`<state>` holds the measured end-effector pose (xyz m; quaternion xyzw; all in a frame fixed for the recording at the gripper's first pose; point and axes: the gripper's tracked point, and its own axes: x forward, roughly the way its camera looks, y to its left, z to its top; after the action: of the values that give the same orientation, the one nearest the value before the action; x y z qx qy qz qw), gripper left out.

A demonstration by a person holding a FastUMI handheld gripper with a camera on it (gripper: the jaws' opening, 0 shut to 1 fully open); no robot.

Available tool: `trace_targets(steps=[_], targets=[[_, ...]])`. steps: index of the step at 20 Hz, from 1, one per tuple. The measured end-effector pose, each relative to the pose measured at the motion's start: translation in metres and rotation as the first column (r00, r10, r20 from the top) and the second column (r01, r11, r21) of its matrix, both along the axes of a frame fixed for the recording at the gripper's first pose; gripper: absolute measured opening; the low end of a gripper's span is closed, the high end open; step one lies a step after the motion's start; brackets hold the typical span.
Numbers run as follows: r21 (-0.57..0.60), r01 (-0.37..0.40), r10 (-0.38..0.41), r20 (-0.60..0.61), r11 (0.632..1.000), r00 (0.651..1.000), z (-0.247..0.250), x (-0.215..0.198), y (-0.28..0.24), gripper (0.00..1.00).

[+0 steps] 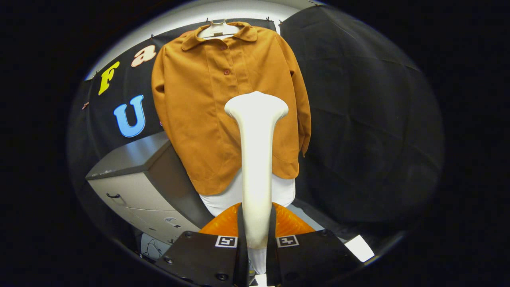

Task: Iron the clothes twice with a garment steamer, once on the left side and once on the right side.

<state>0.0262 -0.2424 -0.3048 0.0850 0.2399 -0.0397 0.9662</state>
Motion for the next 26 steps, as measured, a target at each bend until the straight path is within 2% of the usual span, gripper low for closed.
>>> trace_targets(steps=[6, 12, 18, 26], targets=[[-0.016, 0.015, -0.012, 0.166, 1.000, 0.986, 0.101, 0.000, 0.032, 0.20], [-0.025, -0.016, 0.023, 0.286, 1.000, 0.958, 0.183, 0.005, 0.083, 0.20], [-0.051, -0.064, 0.078, 0.346, 0.997, 0.935, 0.228, 0.009, 0.146, 0.21], [-0.081, -0.117, 0.140, 0.399, 0.990, 0.906, 0.251, 0.008, 0.227, 0.20]])
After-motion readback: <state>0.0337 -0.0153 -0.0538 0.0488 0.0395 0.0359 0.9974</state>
